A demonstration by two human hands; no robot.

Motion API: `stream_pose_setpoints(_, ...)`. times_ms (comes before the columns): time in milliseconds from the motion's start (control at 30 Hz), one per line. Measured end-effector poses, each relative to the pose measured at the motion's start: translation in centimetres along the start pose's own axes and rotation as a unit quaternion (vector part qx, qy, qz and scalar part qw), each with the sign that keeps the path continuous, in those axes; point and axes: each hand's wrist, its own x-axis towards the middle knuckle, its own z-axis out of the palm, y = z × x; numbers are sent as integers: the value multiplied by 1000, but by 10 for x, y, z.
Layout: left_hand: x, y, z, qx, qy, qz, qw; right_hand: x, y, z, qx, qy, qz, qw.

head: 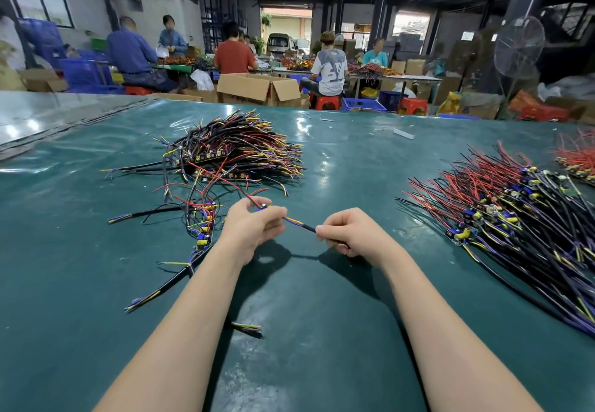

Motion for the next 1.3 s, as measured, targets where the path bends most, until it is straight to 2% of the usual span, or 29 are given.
stream_pose_setpoints(133, 0, -4, 7, -133, -28, -65, 989, 2, -3, 6, 8, 37, -3, 999)
stream_pose_setpoints(333, -5, -16, 18, -43, -94, -44, 994, 4, -5, 11, 22, 96, -5, 995)
stream_pose_setpoints(433, -6, -16, 21, -48, -84, -26, 995, 6, -5, 14, 12, 102, 7, 995)
stream_pose_setpoints(567, -7, -17, 26, -114, -35, -4, 993, 10, -4, 24, -61, 135, 20, 989)
stream_pose_setpoints(633, -6, -15, 25, -160, -17, 0, 987, 9, -6, 25, -45, 115, 2, 992)
stream_pose_setpoints(700, -3, -10, 22, -210, -3, 9, 978, 6, -7, 23, 27, 55, -15, 998)
stream_pose_setpoints(767, -1, -6, 20, -249, 0, 16, 968, 1, -9, 19, 54, 19, -15, 998)
stream_pose_setpoints(967, -2, 5, 16, -320, -1, 64, 945, 0, -19, 28, 7, 9, 3, 1000)
stream_pose_setpoints(1167, 1, 11, 12, -354, 25, 95, 930, 1, -18, 33, 99, 14, -17, 995)
stream_pose_setpoints(1300, 5, 19, -2, -403, 48, 84, 910, -1, -12, 28, 150, -27, -8, 988)
